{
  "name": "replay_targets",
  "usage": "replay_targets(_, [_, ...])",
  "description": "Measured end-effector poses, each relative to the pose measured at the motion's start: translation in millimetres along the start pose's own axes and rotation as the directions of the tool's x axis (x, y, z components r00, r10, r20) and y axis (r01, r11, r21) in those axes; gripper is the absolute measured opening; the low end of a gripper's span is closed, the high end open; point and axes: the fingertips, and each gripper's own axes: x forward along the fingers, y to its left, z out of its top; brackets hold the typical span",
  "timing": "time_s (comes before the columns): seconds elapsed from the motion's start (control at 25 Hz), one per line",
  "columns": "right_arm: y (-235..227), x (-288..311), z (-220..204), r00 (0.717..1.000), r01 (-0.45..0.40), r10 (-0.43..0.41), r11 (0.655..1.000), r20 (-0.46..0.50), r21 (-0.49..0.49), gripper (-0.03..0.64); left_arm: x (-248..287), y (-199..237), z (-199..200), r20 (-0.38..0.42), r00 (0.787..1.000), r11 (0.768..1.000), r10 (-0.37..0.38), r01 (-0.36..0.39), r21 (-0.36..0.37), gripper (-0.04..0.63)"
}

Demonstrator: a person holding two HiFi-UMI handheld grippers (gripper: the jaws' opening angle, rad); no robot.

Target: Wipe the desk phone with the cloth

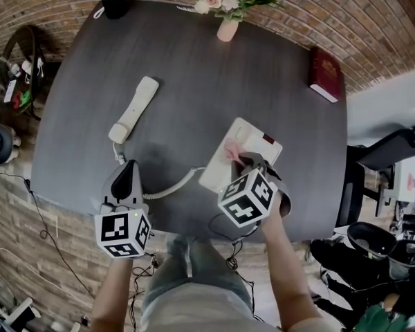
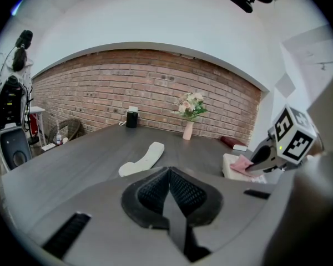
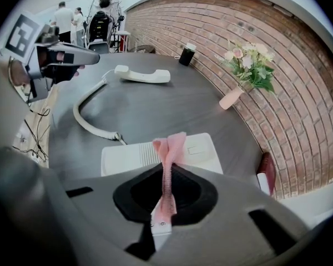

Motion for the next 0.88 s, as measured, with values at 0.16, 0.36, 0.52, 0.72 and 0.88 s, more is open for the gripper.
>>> replay_targets(0.16, [8.0,-0.9,0.0,1.0,-0.008,0.008,1.0,0.002,-0.006,0.018,-5.2,0.8,-3.8,-0.003,1.0,1.0,0.002,-0.002,0.001,0.005])
replay_targets(0.36, [17.8,-3.1,-0.3,1.0,-0.016,0.016,1.0,0.002,-0.015,0.018,-13.3,4.0,-7.8,-0.004,1.0,1.0,0.009,-0.009,-0.001,0.005])
replay_targets(0.52, [27.8,-3.3,-1.2,1.0,-0.028,0.028,0.999,0.0,-0.02,0.02,-19.5,7.0,-12.3,-0.004,1.0,1.0,0.018,-0.018,-0.006,0.005])
replay_targets(0.72, [41.0,-4.6,-1.1,0.999,-0.044,0.044,0.999,0.0,-0.027,0.018,-27.1,9.2,-17.1,-0.004,1.0,1.0,0.023,-0.023,-0.011,0.005])
replay_targets(0.88, [50.6,-6.4,-2.1,0.998,-0.056,0.056,0.998,-0.002,-0.029,0.018,-33.3,11.9,-19.8,-0.003,1.0,1.0,0.028,-0.028,-0.013,0.005])
